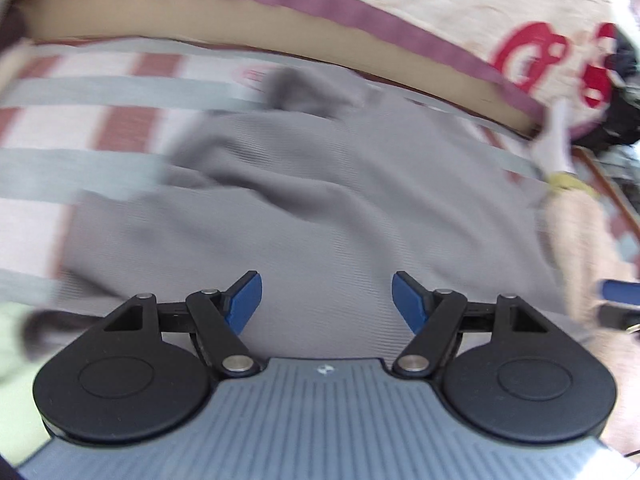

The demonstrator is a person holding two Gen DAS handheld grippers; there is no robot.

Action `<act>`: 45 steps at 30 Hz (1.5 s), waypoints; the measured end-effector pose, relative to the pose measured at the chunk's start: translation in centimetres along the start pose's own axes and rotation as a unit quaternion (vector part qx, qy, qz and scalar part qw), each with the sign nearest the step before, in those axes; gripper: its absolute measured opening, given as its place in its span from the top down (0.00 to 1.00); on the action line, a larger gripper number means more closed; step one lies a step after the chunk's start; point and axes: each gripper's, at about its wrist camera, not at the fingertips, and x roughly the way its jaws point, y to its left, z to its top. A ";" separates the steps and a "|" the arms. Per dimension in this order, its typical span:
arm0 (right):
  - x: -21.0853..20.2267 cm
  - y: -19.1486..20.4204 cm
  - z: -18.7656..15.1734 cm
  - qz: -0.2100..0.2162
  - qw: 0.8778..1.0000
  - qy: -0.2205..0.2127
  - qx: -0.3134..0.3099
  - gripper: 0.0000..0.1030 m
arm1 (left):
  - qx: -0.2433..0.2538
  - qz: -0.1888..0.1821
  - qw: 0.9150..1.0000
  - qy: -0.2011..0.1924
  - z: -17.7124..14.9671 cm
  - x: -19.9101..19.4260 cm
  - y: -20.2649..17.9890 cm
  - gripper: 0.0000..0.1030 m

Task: Fold clothes

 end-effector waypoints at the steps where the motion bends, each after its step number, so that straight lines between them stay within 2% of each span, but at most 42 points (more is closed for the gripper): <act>1: 0.4 0.5 -0.1 0.003 1.000 0.005 -0.010 0.58 | 0.000 -0.019 1.000 0.005 -0.1 0.4 -0.7 0.31; 2: 0.8 0.9 -0.2 0.004 1.000 0.010 -0.017 0.58 | 0.000 -0.035 0.999 0.009 -0.3 0.8 -1.3 0.31; 4: 1.1 0.9 -0.4 0.003 1.000 0.015 -0.013 0.58 | 0.001 -0.046 0.999 0.022 -0.5 1.9 -2.2 0.30; 8: 1.8 0.9 -0.9 0.001 1.000 0.025 -0.004 0.58 | 0.023 -0.006 0.998 0.051 -0.4 4.7 -4.1 0.29; 11: 2.3 0.9 -1.3 -0.001 0.999 0.033 0.002 0.58 | 0.022 -0.018 0.998 0.061 -0.4 5.8 -4.7 0.31; 12: 2.4 0.8 -1.3 -0.001 0.999 0.035 0.004 0.58 | 0.022 -0.023 0.998 0.063 -0.6 6.0 -4.8 0.50; 13: 2.4 0.6 -1.2 -0.004 0.999 0.032 0.006 0.58 | 0.027 -0.021 0.997 0.062 -0.8 6.0 -4.9 0.94; 15: 2.2 0.0 -0.8 -0.009 1.000 0.025 0.010 0.58 | 0.058 0.012 0.997 0.049 -0.9 5.2 -5.2 0.96; 17: 2.1 -0.8 -0.1 -0.014 1.000 0.019 0.009 0.58 | 0.068 0.058 0.996 -0.020 -0.3 1.2 -4.8 0.96; 19: 2.2 -1.7 1.2 -0.024 1.000 0.014 -0.003 0.58 | 0.076 0.118 0.984 -0.108 0.6 -3.8 -4.3 0.96; 21: 2.6 -2.6 3.4 -0.030 0.999 0.007 -0.021 0.58 | 0.061 0.195 0.960 -0.191 1.3 -9.1 -2.6 0.97; 22: 2.8 -3.0 4.7 -0.032 0.999 0.003 -0.028 0.58 | 0.046 0.232 0.947 -0.219 1.6 -11.2 -1.5 0.98; 24: 3.8 -3.6 7.4 -0.028 0.999 -0.007 -0.039 0.58 | 0.006 0.305 0.920 -0.245 2.5 -13.5 1.4 1.00; 25: 4.5 -3.8 8.8 -0.025 0.999 -0.014 -0.043 0.57 | -0.014 0.328 0.910 -0.253 3.0 -14.3 2.9 1.00; 26: 5.1 -3.9 10.3 -0.021 0.998 -0.020 -0.046 0.55 | -0.033 0.327 0.910 -0.253 3.5 -14.5 4.6 1.00; 27: 5.8 -4.1 11.7 -0.018 0.998 -0.027 -0.050 0.49 | -0.053 0.325 0.909 -0.254 4.0 -14.7 6.3 1.00; 28: 6.6 -4.2 13.1 -0.015 0.998 -0.032 -0.055 0.45 | -0.071 0.317 0.912 -0.248 4.4 -14.8 7.9 1.00; 30: 8.9 -4.0 15.1 -0.016 0.997 -0.032 -0.069 0.45 | -0.104 0.270 0.932 -0.218 4.5 -13.7 10.2 1.00; 33: 12.7 -4.2 16.8 -0.018 0.997 -0.007 -0.069 0.45 | -0.134 0.204 0.954 -0.174 2.9 -10.8 11.7 0.96; 34: 14.0 -4.4 17.4 -0.018 0.998 0.003 -0.067 0.45 | -0.138 0.195 0.960 -0.148 2.4 -9.7 12.1 0.92; 36: 16.5 -5.0 18.3 -0.022 0.998 0.021 -0.052 0.45 | -0.152 0.187 0.966 -0.098 1.5 -7.6 12.8 0.84; 39: 19.5 -5.8 19.7 -0.010 0.999 0.037 -0.018 0.44 | -0.200 0.154 0.965 -0.073 0.8 -6.5 14.6 0.56; 41: 21.3 -6.6 20.7 0.009 0.999 0.043 0.021 0.42 | -0.245 0.121 0.960 -0.067 0.3 -6.3 16.2 0.52; 45: 24.8 -8.5 22.4 0.038 0.992 0.046 0.114 0.31 | -0.306 0.072 0.949 -0.036 -0.7 -4.4 18.2 0.48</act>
